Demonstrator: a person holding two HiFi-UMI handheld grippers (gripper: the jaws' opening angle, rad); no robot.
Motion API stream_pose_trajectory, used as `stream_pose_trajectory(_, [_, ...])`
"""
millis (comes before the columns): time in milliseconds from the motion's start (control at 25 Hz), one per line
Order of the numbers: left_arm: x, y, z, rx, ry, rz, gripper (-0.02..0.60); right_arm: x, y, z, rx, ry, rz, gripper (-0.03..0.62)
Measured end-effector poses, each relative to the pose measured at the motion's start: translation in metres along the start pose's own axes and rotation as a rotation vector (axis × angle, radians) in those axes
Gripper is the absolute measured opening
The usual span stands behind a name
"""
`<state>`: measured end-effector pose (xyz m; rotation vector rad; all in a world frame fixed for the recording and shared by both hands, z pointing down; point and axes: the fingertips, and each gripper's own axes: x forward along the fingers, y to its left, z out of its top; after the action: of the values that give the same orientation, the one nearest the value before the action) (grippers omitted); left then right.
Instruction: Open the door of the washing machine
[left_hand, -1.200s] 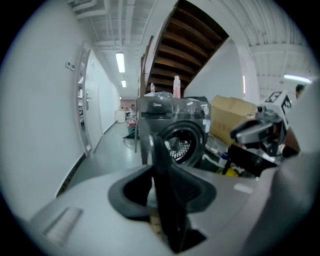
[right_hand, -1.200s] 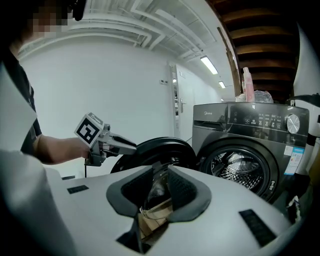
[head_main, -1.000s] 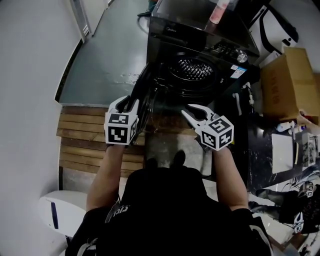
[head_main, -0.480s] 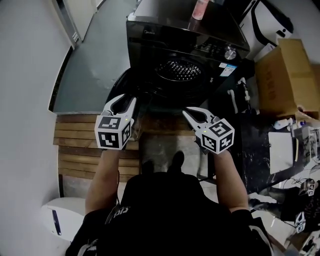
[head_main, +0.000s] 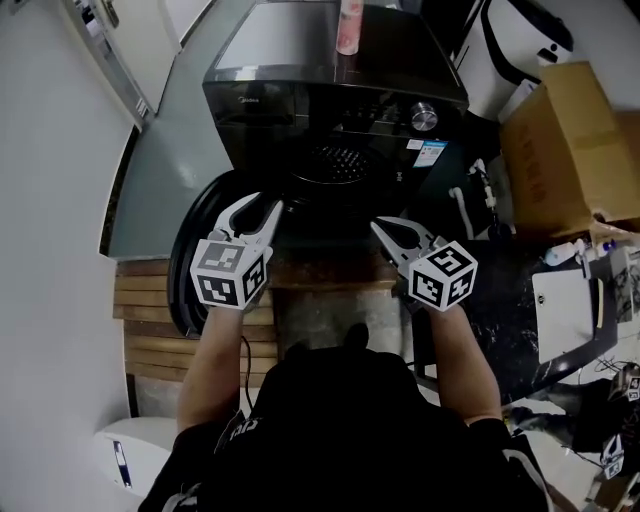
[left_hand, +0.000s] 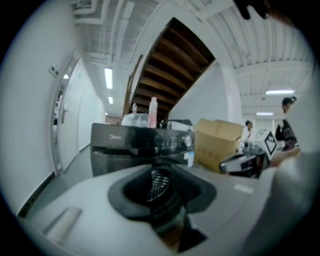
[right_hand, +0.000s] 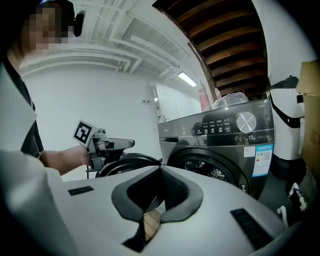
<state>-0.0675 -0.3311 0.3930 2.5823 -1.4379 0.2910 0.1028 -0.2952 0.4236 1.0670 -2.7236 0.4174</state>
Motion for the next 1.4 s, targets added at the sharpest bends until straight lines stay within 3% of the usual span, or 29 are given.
stream_pose_trajectory(360, [0.049,-0.040,0.030,-0.042,-0.089,0.003,0.120,-0.034,-0.055,0.034,-0.046,-0.098,-0.008,-0.006])
stream_pose_trajectory(600, [0.071,-0.056,0.041,-0.042,-0.086,0.041,0.056,-0.055,-0.083,0.056,0.014,-0.200,-0.024,-0.006])
stream_pose_trajectory(760, [0.078,-0.049,0.043,-0.056,-0.077,0.065,0.012,-0.057,-0.090,0.066,0.010,-0.237,-0.054,-0.006])
stream_pose_trajectory(1120, [0.087,-0.032,0.052,-0.050,-0.074,0.059,0.009,-0.048,-0.102,0.093,-0.026,-0.295,-0.170,-0.008])
stream_pose_trajectory(1400, [0.084,-0.017,0.055,-0.043,-0.082,0.063,0.009,-0.027,-0.090,0.085,-0.073,-0.243,-0.158,-0.008])
